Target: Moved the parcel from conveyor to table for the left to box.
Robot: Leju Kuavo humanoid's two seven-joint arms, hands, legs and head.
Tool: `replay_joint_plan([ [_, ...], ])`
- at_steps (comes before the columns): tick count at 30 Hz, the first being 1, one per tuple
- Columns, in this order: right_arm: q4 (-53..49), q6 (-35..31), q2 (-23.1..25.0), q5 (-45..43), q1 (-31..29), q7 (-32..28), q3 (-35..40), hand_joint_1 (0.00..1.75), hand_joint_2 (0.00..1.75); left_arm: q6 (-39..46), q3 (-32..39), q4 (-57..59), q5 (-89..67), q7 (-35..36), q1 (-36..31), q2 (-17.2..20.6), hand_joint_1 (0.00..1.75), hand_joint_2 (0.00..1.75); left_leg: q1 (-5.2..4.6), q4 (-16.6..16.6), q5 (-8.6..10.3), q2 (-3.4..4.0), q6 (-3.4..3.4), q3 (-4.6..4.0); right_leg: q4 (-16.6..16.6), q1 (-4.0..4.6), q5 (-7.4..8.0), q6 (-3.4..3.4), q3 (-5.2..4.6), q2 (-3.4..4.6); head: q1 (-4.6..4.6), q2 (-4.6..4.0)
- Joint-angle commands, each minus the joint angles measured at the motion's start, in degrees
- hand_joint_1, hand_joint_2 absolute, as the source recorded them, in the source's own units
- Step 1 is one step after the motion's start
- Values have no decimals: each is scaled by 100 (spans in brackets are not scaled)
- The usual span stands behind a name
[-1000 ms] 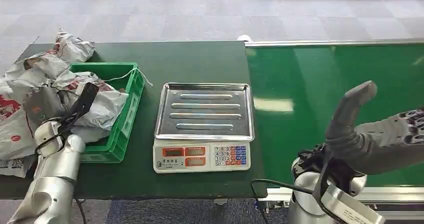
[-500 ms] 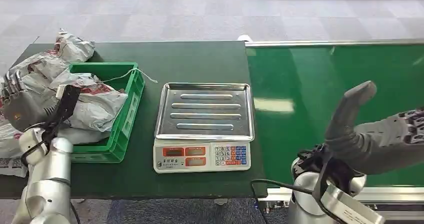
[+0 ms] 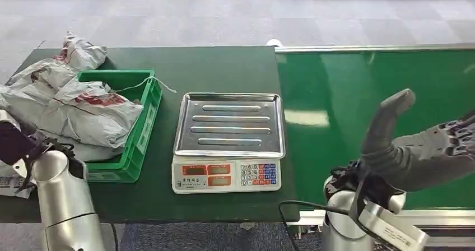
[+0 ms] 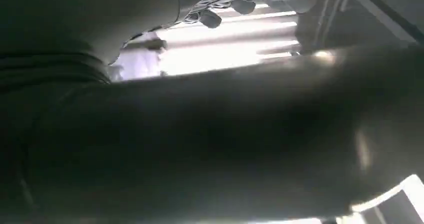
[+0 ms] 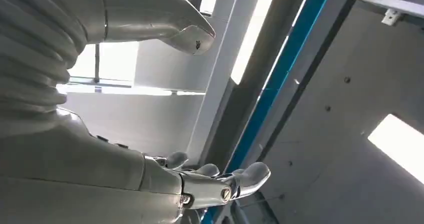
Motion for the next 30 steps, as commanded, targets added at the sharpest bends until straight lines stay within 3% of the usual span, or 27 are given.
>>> replay_joint_plan([
  [1, 387, -5, 83, -86, -14, -5, -123, 0, 175, -98, -890, -828, 184, 59, 292, -15, 0, 0, 2, -8, -1, 7, 5, 12, -11, 4, 0, 0, 11, -2, 0, 0],
  [4, 481, -5, 83, -286, -38, -5, -23, 0, 175, -418, -1090, -1021, 657, -40, 447, 102, 0, 0, 0, -10, 1, 0, 4, 12, -9, 1, -1, -1, 12, -9, 0, 0],
  [5, 425, -5, 83, -424, -58, -5, 47, 0, 175, -871, -1273, -1173, 1049, 12, 531, 146, 0, 175, 0, -5, -2, 11, 3, 10, -5, 1, 0, -1, 6, 3, 0, 0],
  [7, 451, -5, 83, -727, -63, -5, 178, 0, 175, -2032, -1752, -1472, 1607, 341, 794, 264, 0, 175, 0, -14, -3, 20, 6, 20, -16, 2, 1, 0, 14, 7, 0, 0],
  [9, 451, -5, 83, -727, -66, -5, 179, 0, 175, -2174, -1888, -1455, 1618, 365, 817, 266, 0, 175, 0, -11, -3, 10, 6, 17, -13, 2, -1, 0, 14, -2, 0, 0],
  [12, 1243, -5, -52, -2065, -176, -5, 1229, 0, 175, -4026, -2570, -1344, 1706, 130, 1235, 443, 0, 175, -3, -17, -1, 14, 5, 23, -16, -1, 0, 0, 19, 3, 0, 0],
  [14, 1614, 794, -458, -3147, -231, -5, 1554, 0, 175, -5061, -3004, -1070, 1344, -361, 1482, 383, 0, 175, -7, -28, -3, 40, 6, 35, -24, -5, 7, 0, 25, 31, 2, 0],
  [19, 1577, 1084, -506, -3243, -153, -5, 1486, 0, 175, -5108, -3224, -1125, 1302, -367, 1575, 289, 0, 175, -6, -17, -1, 6, 6, 24, -19, -2, 0, 0, 22, -5, 2, 0],
  [26, 1263, 2882, -704, -3115, 265, -5, 1352, 0, 175, -5603, -3691, -1508, 1623, -367, 1894, 82, 0, 175, -4, -19, -4, -4, 10, 21, -23, -1, -5, 3, 24, -17, 0, 0],
  [30, 1390, 3255, -595, -2794, 239, -5, 1281, 0, 175, -5469, -3561, -1318, 1545, -367, 1946, -4, 0, 175, -6, -15, -6, 1, 9, 19, -18, -3, -6, 3, 20, -12, 2, 0],
])
